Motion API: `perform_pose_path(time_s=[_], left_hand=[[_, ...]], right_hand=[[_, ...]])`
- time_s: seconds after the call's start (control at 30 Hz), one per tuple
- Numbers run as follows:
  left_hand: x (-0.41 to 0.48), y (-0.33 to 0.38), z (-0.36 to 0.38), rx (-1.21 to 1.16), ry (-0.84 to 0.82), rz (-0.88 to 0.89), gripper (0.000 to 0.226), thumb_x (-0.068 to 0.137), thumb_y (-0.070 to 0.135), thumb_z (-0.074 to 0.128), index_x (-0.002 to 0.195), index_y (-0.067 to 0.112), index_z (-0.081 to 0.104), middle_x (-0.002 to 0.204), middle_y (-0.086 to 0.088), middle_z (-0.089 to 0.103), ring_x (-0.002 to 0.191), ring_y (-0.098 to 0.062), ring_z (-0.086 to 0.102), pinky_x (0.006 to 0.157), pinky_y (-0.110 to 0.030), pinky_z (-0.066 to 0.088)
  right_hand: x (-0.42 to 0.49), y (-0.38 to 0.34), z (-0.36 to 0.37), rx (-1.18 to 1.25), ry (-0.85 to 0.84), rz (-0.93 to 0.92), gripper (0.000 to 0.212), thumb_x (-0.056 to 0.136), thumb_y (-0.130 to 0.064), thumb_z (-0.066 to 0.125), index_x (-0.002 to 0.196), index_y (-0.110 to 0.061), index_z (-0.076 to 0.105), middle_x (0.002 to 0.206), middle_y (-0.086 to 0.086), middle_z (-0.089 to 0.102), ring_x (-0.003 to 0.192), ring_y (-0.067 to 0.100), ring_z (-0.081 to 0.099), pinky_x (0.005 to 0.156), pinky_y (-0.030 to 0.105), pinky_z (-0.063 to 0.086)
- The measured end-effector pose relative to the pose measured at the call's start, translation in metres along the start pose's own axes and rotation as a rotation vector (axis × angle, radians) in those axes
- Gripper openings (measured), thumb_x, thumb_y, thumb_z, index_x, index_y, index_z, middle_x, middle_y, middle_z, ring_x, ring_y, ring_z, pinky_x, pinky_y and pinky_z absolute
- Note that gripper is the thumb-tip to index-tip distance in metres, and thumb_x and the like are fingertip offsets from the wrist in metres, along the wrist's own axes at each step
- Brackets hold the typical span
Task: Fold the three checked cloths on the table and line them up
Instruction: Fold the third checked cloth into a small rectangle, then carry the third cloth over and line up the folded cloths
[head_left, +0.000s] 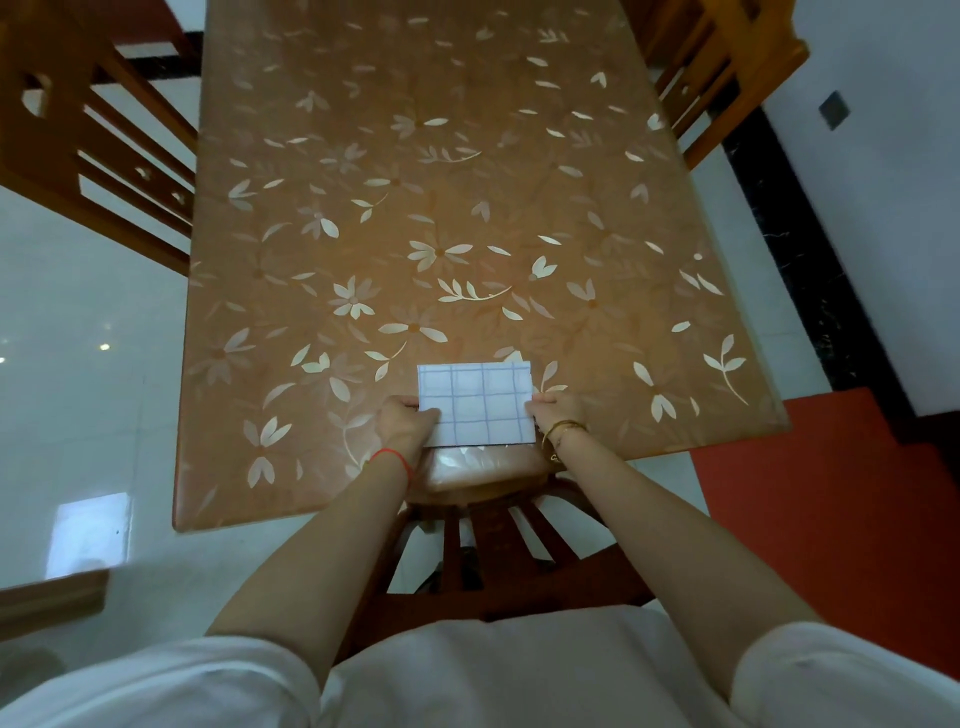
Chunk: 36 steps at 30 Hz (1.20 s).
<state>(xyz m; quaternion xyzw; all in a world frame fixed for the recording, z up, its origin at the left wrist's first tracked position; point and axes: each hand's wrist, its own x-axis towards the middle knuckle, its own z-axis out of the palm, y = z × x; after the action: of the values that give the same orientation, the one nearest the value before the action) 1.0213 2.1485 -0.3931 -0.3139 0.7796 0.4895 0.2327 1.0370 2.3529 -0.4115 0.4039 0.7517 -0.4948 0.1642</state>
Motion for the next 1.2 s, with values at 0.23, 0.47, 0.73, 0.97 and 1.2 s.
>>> perform_pose_path(time_s=[0.23,0.47,0.73,0.97,1.2], left_hand=[[0.009,0.001,-0.002,-0.069,-0.045,0.001,0.044,0.068,0.011,0.079,0.106,0.007,0.057,0.103,-0.011,0.070,0.096,-0.030,0.068,0.090,-0.046,0.056],[-0.023,0.027,-0.012,-0.181,-0.373,0.058,0.015,0.093,0.005,0.056,0.107,0.007,0.061,0.100,-0.015,0.066,0.089,-0.029,0.065,0.089,-0.046,0.054],[-0.067,0.062,-0.006,-0.226,-0.611,0.190,0.014,0.097,0.010,0.052,0.105,0.010,0.063,0.090,-0.009,0.071,0.076,-0.019,0.070,0.057,-0.028,0.056],[-0.121,0.096,0.025,-0.271,-0.766,0.193,0.013,0.095,0.010,0.055,0.103,0.013,0.064,0.086,-0.006,0.073,0.072,-0.018,0.071,0.054,-0.029,0.056],[-0.182,0.107,0.064,-0.221,-0.819,0.260,0.017,0.095,0.011,0.054,0.109,0.012,0.063,0.099,-0.009,0.069,0.082,-0.020,0.067,0.064,-0.030,0.056]], right_hand=[[-0.011,0.002,-0.004,0.076,-0.059,0.055,0.008,0.085,-0.006,0.061,0.087,-0.008,0.068,0.073,0.003,0.063,0.067,0.014,0.057,0.064,0.025,0.050],[-0.022,0.016,-0.012,0.221,-0.038,0.073,0.013,0.084,-0.013,0.068,0.074,-0.018,0.062,0.084,0.007,0.066,0.074,0.016,0.059,0.065,0.027,0.051],[-0.051,0.022,-0.044,0.494,-0.058,0.029,0.011,0.088,-0.018,0.068,0.082,-0.008,0.069,0.072,0.003,0.064,0.067,0.015,0.060,0.065,0.029,0.053],[-0.086,0.029,-0.096,0.974,-0.237,0.095,0.040,0.080,-0.038,0.074,0.113,-0.016,0.067,0.106,0.009,0.071,0.093,0.023,0.067,0.068,0.032,0.056],[-0.125,0.064,-0.162,1.129,-0.031,-0.093,0.036,0.088,-0.017,0.067,0.122,-0.004,0.062,0.112,0.012,0.067,0.093,0.023,0.067,0.072,0.031,0.057]])
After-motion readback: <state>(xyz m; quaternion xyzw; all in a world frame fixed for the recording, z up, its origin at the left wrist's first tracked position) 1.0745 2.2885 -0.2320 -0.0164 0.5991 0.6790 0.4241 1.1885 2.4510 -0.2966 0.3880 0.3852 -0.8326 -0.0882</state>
